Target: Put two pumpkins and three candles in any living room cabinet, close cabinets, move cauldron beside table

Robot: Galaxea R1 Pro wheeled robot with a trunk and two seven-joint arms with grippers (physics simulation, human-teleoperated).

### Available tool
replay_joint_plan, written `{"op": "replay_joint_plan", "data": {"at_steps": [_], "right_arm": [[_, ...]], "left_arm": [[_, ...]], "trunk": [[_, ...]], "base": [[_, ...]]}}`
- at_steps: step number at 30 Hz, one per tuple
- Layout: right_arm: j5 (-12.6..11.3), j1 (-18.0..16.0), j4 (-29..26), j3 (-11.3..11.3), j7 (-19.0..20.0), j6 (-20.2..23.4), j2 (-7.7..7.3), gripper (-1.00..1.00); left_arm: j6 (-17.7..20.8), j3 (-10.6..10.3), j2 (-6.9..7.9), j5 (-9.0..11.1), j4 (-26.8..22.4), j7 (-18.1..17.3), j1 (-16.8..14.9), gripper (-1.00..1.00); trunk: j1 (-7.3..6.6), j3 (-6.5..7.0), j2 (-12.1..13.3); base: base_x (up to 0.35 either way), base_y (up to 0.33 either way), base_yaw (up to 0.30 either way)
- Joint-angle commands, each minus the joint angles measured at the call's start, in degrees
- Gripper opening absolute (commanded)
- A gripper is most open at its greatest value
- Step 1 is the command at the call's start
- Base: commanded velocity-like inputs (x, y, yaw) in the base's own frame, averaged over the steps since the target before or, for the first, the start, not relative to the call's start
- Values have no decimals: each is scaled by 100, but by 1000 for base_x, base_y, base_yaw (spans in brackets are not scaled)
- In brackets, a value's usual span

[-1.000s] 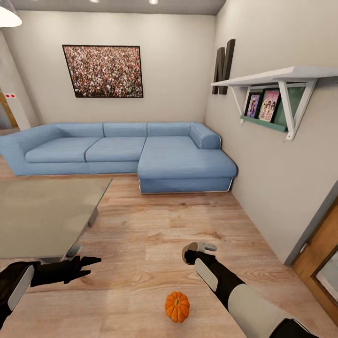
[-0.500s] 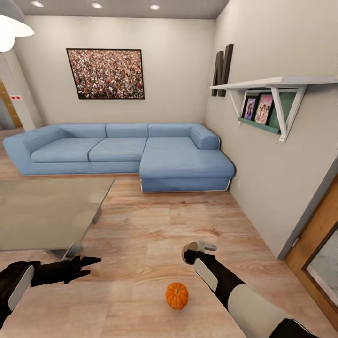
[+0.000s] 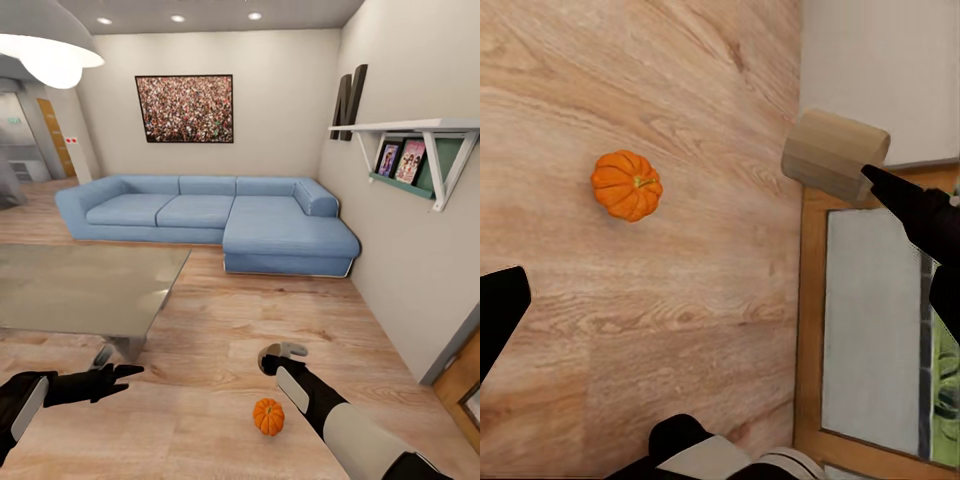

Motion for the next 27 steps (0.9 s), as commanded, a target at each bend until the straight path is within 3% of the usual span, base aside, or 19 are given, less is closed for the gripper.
{"op": "replay_joint_plan", "data": {"at_steps": [1, 7, 22, 27], "right_arm": [[4, 0, -1, 0, 0, 1, 0, -100], [4, 0, -1, 0, 0, 2, 1, -100], [4, 0, -1, 5, -9, 9, 6, -100], [4, 0, -1, 8, -9, 10, 8, -100]], "left_arm": [[-1, 0, 0, -3, 0, 0, 0, 100], [-3, 0, 0, -3, 0, 0, 0, 100], [-1, 1, 0, 1, 0, 0, 0, 100], [-1, 0, 0, -2, 0, 0, 0, 100]], "trunk": [[-23, 18, 41], [-154, 126, 282], [-484, 395, 884], [-594, 485, 1084]], "base": [[-267, 46, 282], [-173, 13, 283], [-9, 1, 283], [-214, 65, 283]]}}
